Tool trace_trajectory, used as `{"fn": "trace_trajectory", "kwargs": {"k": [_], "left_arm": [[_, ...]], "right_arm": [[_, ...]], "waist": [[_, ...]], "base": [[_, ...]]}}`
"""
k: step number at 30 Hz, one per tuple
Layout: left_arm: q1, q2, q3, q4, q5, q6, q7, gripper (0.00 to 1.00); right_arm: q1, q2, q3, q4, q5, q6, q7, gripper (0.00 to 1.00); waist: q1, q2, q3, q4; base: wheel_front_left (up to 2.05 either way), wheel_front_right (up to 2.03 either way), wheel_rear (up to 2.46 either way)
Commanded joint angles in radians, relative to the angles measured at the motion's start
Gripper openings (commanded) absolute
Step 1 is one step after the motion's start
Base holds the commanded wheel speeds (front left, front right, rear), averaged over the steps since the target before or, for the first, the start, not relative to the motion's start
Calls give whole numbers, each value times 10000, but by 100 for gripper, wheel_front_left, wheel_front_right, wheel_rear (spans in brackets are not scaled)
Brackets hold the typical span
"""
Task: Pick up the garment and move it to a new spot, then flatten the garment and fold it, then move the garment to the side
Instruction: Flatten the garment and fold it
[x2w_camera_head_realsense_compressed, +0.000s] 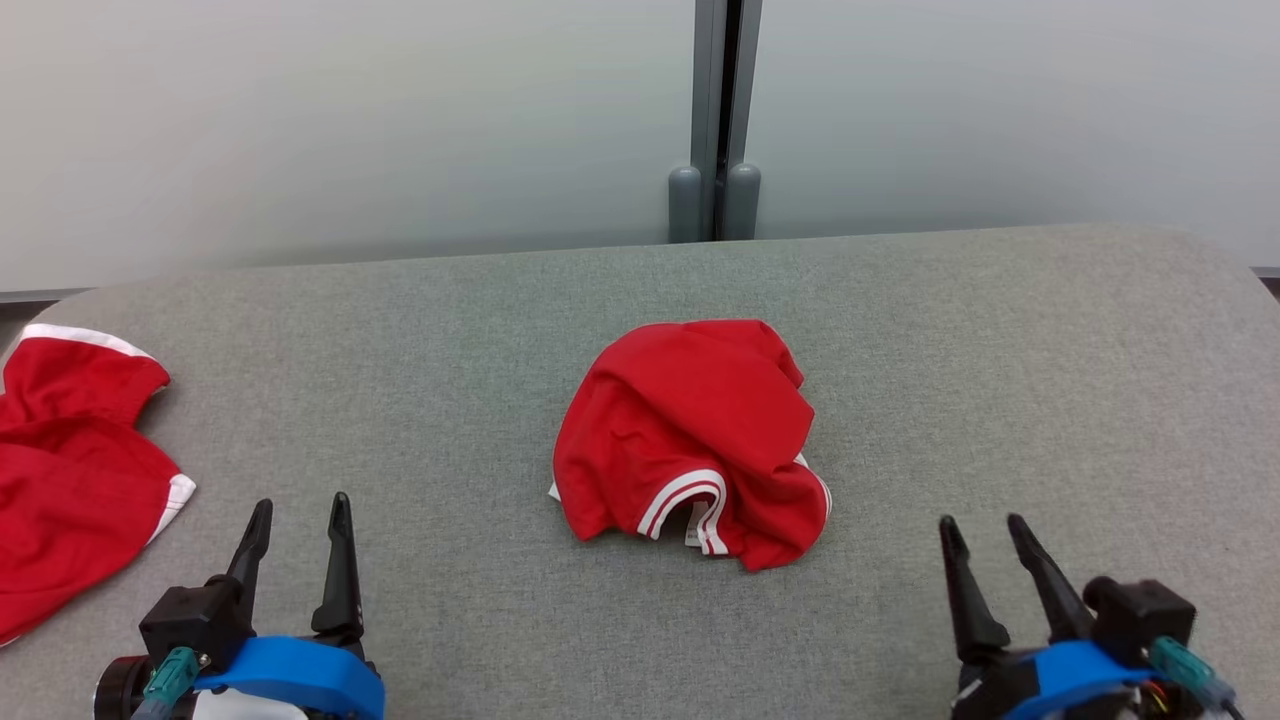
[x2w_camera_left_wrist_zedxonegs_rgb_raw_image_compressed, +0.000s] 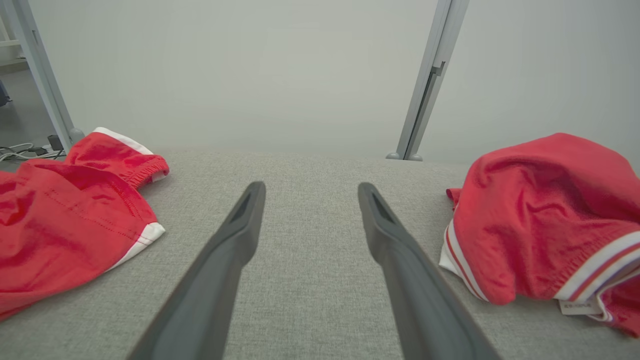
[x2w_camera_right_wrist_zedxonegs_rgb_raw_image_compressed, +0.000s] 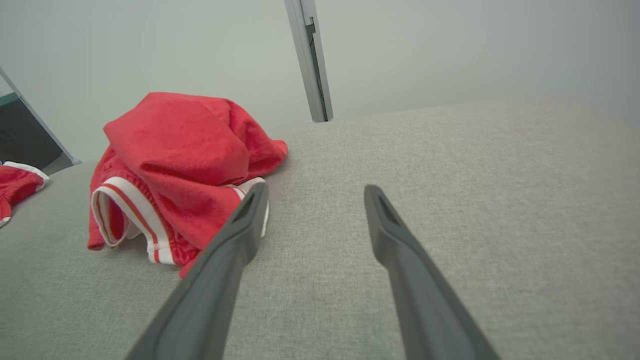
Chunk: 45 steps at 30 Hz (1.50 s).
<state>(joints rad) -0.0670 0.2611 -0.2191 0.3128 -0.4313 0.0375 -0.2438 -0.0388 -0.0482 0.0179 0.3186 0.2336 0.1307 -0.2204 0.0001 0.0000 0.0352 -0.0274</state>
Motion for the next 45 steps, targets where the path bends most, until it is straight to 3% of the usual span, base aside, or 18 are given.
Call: {"fn": "trace_trajectory", "kwargs": {"k": [1, 6, 13, 22, 23, 24, 25, 30, 35, 40, 45], "left_arm": [[-157, 63, 0, -4, -22, -10, -48, 100], [-304, 78, -49, -21, -60, -25, -6, 100], [-531, 29, -216, -14, -12, -84, 28, 100], [-857, -16, -420, 88, 48, -173, 42, 100], [-867, -14, -432, 94, 47, -177, 32, 100], [-868, -11, -441, 98, 47, -186, 26, 100], [-869, -2, -444, 112, 46, -166, 17, 100], [-771, 21, -434, 137, 2, -93, -14, 100], [-671, 21, -459, 121, -41, -70, -38, 100], [-579, 10, -484, 83, -72, -32, -48, 100], [-509, 32, -515, 7, -110, -6, -37, 100]], "right_arm": [[-301, -40, 92, 22, 76, 1, 90, 100], [-1307, -40, 588, 518, 515, 1, 1233, 100], [-2800, -43, 1521, 2192, 1303, 1, 3102, 100], [-4015, -32, 1922, 4545, 1196, 1, 3249, 100], [-4104, -34, 2061, 4712, 1242, 1, 3181, 92], [-4202, -43, 2141, 4833, 1282, 1, 3075, 36], [-4348, -49, 2187, 4932, 1284, 1, 2901, 2], [-4845, -46, 2037, 5173, 1305, 1, 2283, 0], [-5390, -48, 1729, 4875, 566, 1, 1842, 0], [-5947, -71, 1818, 3580, -162, 1, 1794, 0], [-6584, -201, 2576, 1737, -284, 1, 2346, 0]], "waist": [[-1, 0, 26, -8], [-1, 0, 191, 39], [-1, 0, 435, 305], [-1, 0, 642, 729], [-1, 0, 657, 753], [-1, 0, 677, 786], [-1, 0, 682, 807], [-1, 0, 539, 759], [-1, 0, 302, 699], [-1, 0, 18, 653], [-1, 0, -31, 671]], "base": [[0, 0, 0], [0, 0, 0], [0, 0, 0], [0, 0, 0], [0, 0, 0], [0, 0, 0], [0, 0, 0], [0, 0, 0], [0, 0, 0], [0, 0, 0], [0, 0, 0]]}}
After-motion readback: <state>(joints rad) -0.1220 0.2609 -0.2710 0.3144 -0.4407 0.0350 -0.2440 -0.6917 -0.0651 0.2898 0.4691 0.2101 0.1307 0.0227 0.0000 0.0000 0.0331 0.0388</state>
